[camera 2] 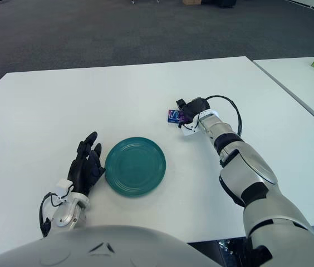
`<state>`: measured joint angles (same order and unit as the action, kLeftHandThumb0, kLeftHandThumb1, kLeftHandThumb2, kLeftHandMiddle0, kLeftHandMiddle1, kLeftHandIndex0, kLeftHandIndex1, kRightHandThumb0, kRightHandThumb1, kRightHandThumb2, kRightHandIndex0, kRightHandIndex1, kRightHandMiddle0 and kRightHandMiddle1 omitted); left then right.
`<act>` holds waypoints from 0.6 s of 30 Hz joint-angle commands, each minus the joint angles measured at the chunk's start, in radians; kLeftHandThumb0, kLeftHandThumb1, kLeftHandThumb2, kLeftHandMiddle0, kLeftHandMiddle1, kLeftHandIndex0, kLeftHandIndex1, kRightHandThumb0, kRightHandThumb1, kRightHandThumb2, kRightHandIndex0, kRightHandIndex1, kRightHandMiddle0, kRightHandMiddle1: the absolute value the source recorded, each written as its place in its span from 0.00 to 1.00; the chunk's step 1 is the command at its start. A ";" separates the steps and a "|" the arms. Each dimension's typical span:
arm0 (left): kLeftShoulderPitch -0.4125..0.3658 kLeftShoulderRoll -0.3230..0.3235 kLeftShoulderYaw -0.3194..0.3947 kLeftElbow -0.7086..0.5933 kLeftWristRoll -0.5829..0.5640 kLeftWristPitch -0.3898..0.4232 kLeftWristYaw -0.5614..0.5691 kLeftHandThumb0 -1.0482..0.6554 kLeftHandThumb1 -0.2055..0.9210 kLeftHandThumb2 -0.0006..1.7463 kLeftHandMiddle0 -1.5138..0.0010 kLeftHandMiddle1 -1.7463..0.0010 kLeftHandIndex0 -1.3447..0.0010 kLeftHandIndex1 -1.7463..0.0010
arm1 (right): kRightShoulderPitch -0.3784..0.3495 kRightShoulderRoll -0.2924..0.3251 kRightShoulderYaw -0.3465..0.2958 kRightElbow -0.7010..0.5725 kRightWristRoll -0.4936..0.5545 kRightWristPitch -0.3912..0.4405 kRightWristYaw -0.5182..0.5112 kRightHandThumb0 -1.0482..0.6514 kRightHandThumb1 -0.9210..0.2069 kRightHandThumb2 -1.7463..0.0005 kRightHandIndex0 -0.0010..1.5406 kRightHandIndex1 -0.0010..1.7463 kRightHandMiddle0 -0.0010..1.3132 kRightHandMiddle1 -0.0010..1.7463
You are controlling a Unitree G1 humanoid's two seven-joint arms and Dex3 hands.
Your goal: Put the gum into the plate.
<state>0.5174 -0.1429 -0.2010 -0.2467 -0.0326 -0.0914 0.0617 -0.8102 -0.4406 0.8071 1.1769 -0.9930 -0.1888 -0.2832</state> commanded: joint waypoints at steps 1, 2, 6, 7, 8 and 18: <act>-0.012 -0.001 0.020 0.024 -0.019 -0.005 -0.002 0.11 1.00 0.55 0.80 1.00 0.99 0.64 | 0.010 0.012 -0.016 0.020 0.016 0.017 -0.003 0.38 0.13 0.58 0.38 0.99 0.23 0.99; -0.014 0.000 0.024 0.028 -0.021 -0.009 -0.003 0.10 1.00 0.54 0.80 1.00 0.99 0.64 | 0.010 0.013 -0.019 0.020 0.020 0.018 -0.004 0.38 0.14 0.57 0.39 0.99 0.24 1.00; -0.021 0.001 0.032 0.046 -0.022 -0.026 -0.001 0.09 1.00 0.54 0.80 1.00 0.99 0.63 | 0.012 0.015 -0.029 0.022 0.030 0.021 -0.006 0.39 0.16 0.56 0.40 1.00 0.24 1.00; -0.025 0.003 0.037 0.056 -0.023 -0.033 -0.001 0.09 1.00 0.54 0.80 1.00 0.99 0.63 | 0.013 0.015 -0.032 0.023 0.034 0.019 -0.007 0.39 0.16 0.56 0.41 1.00 0.24 1.00; -0.028 0.004 0.040 0.064 -0.024 -0.038 -0.001 0.09 1.00 0.53 0.80 1.00 0.99 0.63 | 0.013 0.014 -0.035 0.024 0.037 0.018 -0.008 0.39 0.16 0.56 0.41 1.00 0.24 1.00; -0.060 0.017 0.074 0.151 -0.047 -0.116 -0.018 0.07 1.00 0.53 0.79 0.99 0.97 0.62 | 0.008 -0.024 -0.047 0.016 0.044 -0.003 -0.015 0.40 0.13 0.59 0.46 1.00 0.22 1.00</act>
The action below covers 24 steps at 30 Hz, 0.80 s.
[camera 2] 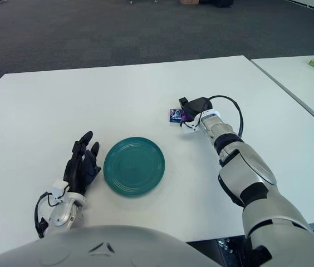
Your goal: Put the gum into the plate.
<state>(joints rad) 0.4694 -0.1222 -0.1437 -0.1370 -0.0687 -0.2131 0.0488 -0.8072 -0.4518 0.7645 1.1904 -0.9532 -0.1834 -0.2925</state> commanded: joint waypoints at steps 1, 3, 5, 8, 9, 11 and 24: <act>-0.014 -0.004 0.018 0.046 -0.014 0.002 -0.007 0.07 1.00 0.53 0.79 0.99 0.97 0.61 | 0.004 -0.015 -0.004 0.002 0.002 -0.010 -0.010 0.40 0.12 0.59 0.46 1.00 0.22 1.00; -0.019 -0.004 0.023 0.061 -0.019 -0.008 -0.010 0.07 1.00 0.52 0.79 0.99 0.97 0.61 | 0.004 -0.017 0.001 0.004 -0.005 -0.010 -0.025 0.40 0.12 0.60 0.47 1.00 0.21 1.00; -0.024 -0.003 0.026 0.078 -0.018 -0.020 -0.012 0.07 1.00 0.52 0.79 0.99 0.97 0.61 | 0.003 -0.020 0.005 0.006 -0.012 -0.010 -0.037 0.40 0.12 0.60 0.47 1.00 0.21 1.00; -0.028 -0.003 0.027 0.091 -0.011 -0.032 -0.010 0.08 1.00 0.52 0.79 0.99 0.98 0.61 | -0.001 -0.022 0.010 0.012 -0.017 -0.010 -0.043 0.40 0.11 0.60 0.48 1.00 0.21 1.00; -0.030 -0.003 0.028 0.095 -0.010 -0.035 -0.009 0.08 1.00 0.52 0.79 0.99 0.98 0.61 | -0.003 -0.022 0.011 0.015 -0.018 -0.010 -0.043 0.40 0.11 0.60 0.48 1.00 0.21 1.00; -0.032 -0.006 0.028 0.101 -0.011 -0.040 -0.009 0.08 1.00 0.52 0.79 0.99 0.98 0.61 | -0.007 -0.020 0.012 0.021 -0.017 -0.010 -0.043 0.40 0.11 0.60 0.48 1.00 0.21 1.00; -0.040 -0.003 0.042 0.112 -0.045 -0.052 -0.030 0.06 1.00 0.52 0.79 1.00 0.98 0.61 | -0.080 -0.016 -0.034 0.068 0.025 -0.061 -0.069 0.39 0.23 0.50 0.55 1.00 0.27 1.00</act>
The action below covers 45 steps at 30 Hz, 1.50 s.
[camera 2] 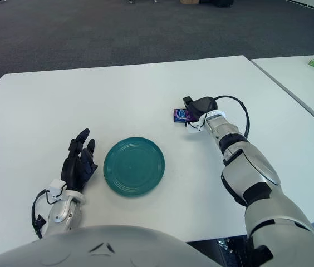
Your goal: Put the gum into the plate.
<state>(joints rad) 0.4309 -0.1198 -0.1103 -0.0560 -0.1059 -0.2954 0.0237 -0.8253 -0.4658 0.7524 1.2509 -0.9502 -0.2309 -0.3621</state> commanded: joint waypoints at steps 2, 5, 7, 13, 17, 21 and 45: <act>-0.001 -0.006 0.009 0.030 -0.008 0.032 -0.004 0.06 1.00 0.52 0.79 1.00 0.98 0.61 | -0.080 -0.001 -0.031 0.012 0.028 -0.023 0.009 0.39 0.24 0.49 0.55 1.00 0.28 1.00; -0.003 -0.010 0.010 0.032 -0.007 0.033 0.001 0.06 1.00 0.52 0.79 1.00 0.98 0.61 | -0.118 -0.002 -0.052 0.006 0.046 -0.040 0.022 0.38 0.25 0.48 0.56 1.00 0.29 1.00; -0.002 -0.011 0.010 0.031 -0.006 0.033 0.002 0.06 1.00 0.52 0.78 1.00 0.98 0.61 | -0.132 -0.004 -0.061 -0.006 0.053 -0.047 0.025 0.38 0.26 0.47 0.57 1.00 0.29 1.00; -0.012 -0.008 0.011 0.046 -0.002 0.040 0.002 0.08 1.00 0.52 0.78 1.00 0.98 0.60 | -0.136 -0.020 -0.124 -0.130 0.105 -0.051 0.073 0.38 0.31 0.43 0.57 1.00 0.32 1.00; -0.013 -0.003 0.008 0.046 0.009 0.044 0.003 0.08 1.00 0.53 0.78 1.00 0.98 0.60 | -0.086 -0.053 -0.162 -0.313 0.124 -0.028 0.139 0.37 0.33 0.42 0.56 1.00 0.33 1.00; -0.011 0.000 0.006 0.042 0.005 0.049 -0.005 0.09 1.00 0.53 0.78 1.00 0.98 0.60 | -0.079 -0.058 -0.180 -0.389 0.127 -0.028 0.181 0.37 0.35 0.40 0.55 1.00 0.35 1.00; -0.008 -0.006 -0.006 0.032 0.012 0.046 -0.008 0.08 1.00 0.53 0.79 1.00 0.99 0.61 | 0.094 -0.116 -0.142 -1.011 0.029 -0.183 0.415 0.36 0.43 0.33 0.60 1.00 0.39 1.00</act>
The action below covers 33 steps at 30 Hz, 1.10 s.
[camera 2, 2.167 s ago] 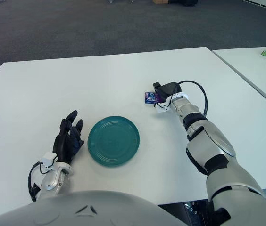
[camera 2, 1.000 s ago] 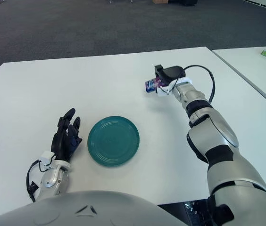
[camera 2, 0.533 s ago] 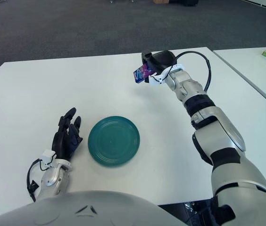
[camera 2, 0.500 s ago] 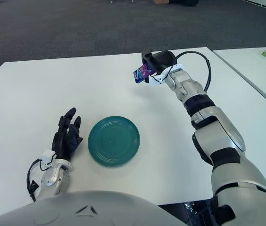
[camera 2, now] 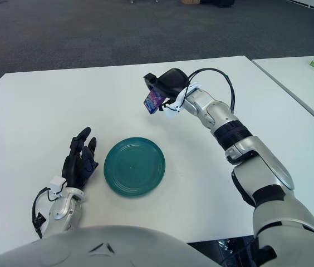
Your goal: Put the gum into the plate.
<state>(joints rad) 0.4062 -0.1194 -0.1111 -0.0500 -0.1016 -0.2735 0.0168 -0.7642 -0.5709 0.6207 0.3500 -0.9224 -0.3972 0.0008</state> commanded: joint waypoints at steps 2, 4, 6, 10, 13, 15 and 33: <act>0.020 -0.006 -0.007 0.026 0.015 0.020 0.003 0.07 1.00 0.53 0.79 1.00 0.99 0.61 | 0.082 -0.016 -0.025 -0.231 0.016 -0.003 0.111 0.36 0.42 0.34 0.61 1.00 0.39 1.00; 0.022 -0.006 -0.007 0.026 0.019 0.018 0.007 0.07 1.00 0.54 0.79 1.00 0.99 0.61 | 0.115 -0.017 -0.038 -0.300 0.021 0.006 0.146 0.36 0.42 0.34 0.61 1.00 0.39 1.00; 0.022 -0.008 -0.008 0.027 0.023 0.016 0.010 0.07 1.00 0.54 0.78 1.00 0.99 0.61 | 0.142 -0.015 -0.049 -0.344 0.021 0.011 0.164 0.36 0.41 0.35 0.62 1.00 0.38 1.00; 0.024 -0.013 -0.005 0.029 0.023 0.015 0.014 0.07 1.00 0.54 0.77 0.99 0.99 0.61 | 0.189 -0.008 -0.071 -0.402 0.013 0.001 0.171 0.36 0.40 0.36 0.63 1.00 0.38 1.00; 0.022 -0.016 0.000 0.035 0.012 0.016 0.013 0.07 1.00 0.54 0.77 0.99 0.99 0.61 | 0.208 -0.007 -0.079 -0.420 0.008 -0.019 0.164 0.36 0.40 0.36 0.63 1.00 0.38 1.00; 0.019 -0.018 0.004 0.041 0.004 0.014 0.011 0.07 1.00 0.53 0.77 0.99 0.99 0.61 | 0.219 -0.006 -0.085 -0.429 0.007 -0.033 0.159 0.36 0.40 0.36 0.64 1.00 0.38 1.00; 0.001 -0.048 0.007 0.055 -0.042 0.026 0.028 0.07 1.00 0.52 0.85 1.00 0.98 0.61 | 0.333 0.008 -0.123 -0.602 0.061 -0.096 0.245 0.35 0.45 0.32 0.70 1.00 0.41 1.00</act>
<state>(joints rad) 0.3984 -0.1218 -0.1095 -0.0277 -0.1198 -0.2929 0.0283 -0.4435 -0.5634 0.5182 -0.2293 -0.8800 -0.4828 0.2291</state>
